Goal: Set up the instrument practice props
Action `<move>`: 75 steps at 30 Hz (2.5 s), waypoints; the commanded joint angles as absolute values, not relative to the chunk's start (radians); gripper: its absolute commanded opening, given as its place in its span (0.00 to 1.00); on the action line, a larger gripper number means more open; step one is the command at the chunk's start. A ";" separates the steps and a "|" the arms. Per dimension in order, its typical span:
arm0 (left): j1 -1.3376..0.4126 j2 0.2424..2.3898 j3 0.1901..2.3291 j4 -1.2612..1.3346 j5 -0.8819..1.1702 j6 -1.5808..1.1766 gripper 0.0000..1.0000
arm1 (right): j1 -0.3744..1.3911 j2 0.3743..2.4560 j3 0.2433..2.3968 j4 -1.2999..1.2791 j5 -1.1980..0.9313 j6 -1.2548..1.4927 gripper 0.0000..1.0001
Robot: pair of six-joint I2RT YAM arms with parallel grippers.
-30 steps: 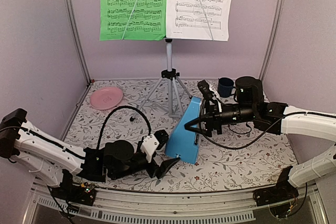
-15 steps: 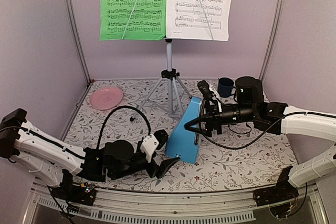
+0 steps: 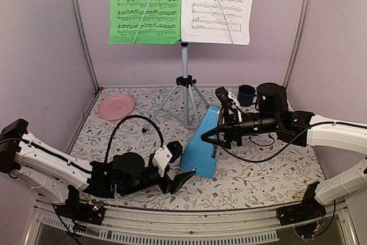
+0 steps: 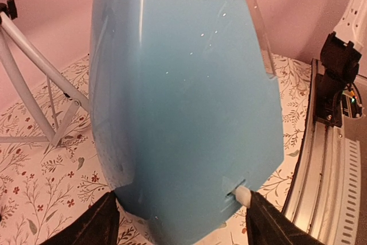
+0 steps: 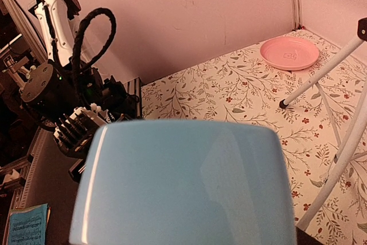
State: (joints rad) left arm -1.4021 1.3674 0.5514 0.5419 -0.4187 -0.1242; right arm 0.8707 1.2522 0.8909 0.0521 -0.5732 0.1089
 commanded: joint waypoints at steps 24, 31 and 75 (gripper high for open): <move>-1.385 1.343 0.525 0.563 -0.375 -0.124 0.75 | 0.879 1.247 0.957 0.147 -0.595 0.114 0.20; -1.381 1.340 0.520 0.569 -0.358 -0.124 0.75 | 0.879 1.249 0.961 0.147 -0.600 0.110 0.20; -1.027 0.900 0.306 0.329 -0.458 -0.515 0.99 | 1.163 1.803 1.239 0.242 0.311 0.248 0.23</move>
